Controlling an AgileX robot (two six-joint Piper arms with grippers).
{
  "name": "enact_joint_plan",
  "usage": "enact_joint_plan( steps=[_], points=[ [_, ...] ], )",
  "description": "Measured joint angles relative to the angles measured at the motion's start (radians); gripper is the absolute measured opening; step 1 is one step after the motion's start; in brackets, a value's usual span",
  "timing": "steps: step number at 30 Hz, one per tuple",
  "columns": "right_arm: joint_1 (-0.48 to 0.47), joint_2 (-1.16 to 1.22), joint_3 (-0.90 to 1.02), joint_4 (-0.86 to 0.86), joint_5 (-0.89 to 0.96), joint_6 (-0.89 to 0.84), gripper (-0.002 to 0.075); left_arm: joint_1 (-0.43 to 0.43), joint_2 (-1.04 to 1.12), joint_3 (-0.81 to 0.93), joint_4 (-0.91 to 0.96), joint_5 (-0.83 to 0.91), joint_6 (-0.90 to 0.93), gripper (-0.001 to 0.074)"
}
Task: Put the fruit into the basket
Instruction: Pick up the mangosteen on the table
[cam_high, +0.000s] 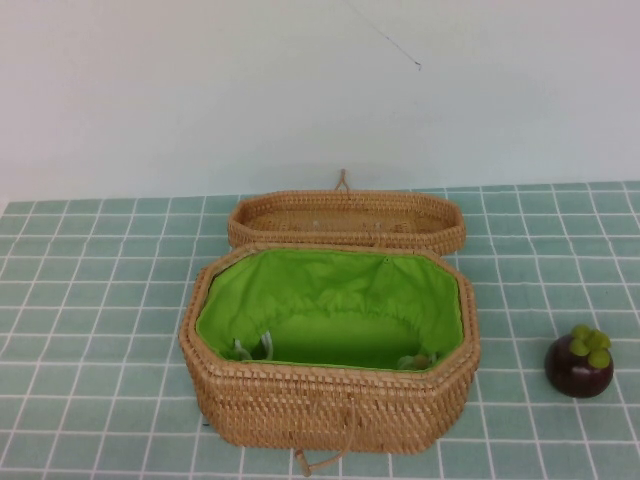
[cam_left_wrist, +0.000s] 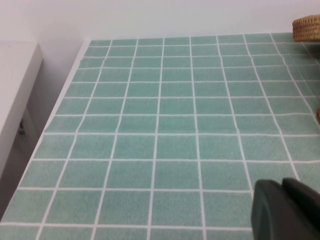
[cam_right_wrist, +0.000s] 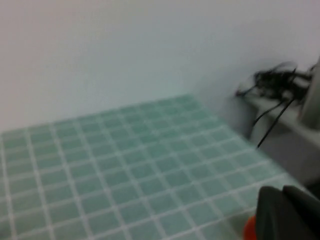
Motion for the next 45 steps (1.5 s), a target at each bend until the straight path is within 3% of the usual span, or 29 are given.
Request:
enact_joint_plan(
  steps=[5, 14, 19, 22, 28, 34, 39, 45],
  points=[
    [0.0, 0.186, -0.126, 0.36, 0.126, -0.173, -0.0002, 0.0, 0.0, 0.0, 0.0, 0.0, 0.0, -0.0003],
    [0.0, 0.34, -0.184, 0.632, 0.098, -0.214, -0.0002, 0.0, 0.0, 0.0, 0.0, 0.0, 0.0, -0.0003],
    [0.0, 0.454, -0.185, 0.926, 0.06, -0.605, -0.0002, 0.0, 0.0, 0.0, 0.0, 0.0, 0.0, -0.0003],
    [0.0, 0.553, -0.185, 1.015, 0.04, -0.664, -0.0002, 0.0, 0.0, 0.0, 0.0, 0.0, 0.0, -0.0003],
    [0.035, 0.756, -0.185, 1.023, 0.017, -0.688, -0.0002, 0.0, 0.0, 0.0, 0.0, 0.0, 0.0, -0.0003],
    [0.162, 0.913, -0.191, 1.002, -0.104, -0.653, -0.0002, 0.0, 0.0, 0.0, 0.0, 0.0, 0.0, -0.0003],
    [0.275, 1.008, -0.272, 0.744, -0.109, -0.414, -0.0002, 0.0, 0.0, 0.0, 0.0, 0.0, 0.0, -0.0003],
    [0.468, 1.091, -0.395, 0.292, 0.008, -0.022, -0.0002, 0.0, 0.0, 0.0, 0.0, 0.0, 0.0, -0.0003]
  ],
)
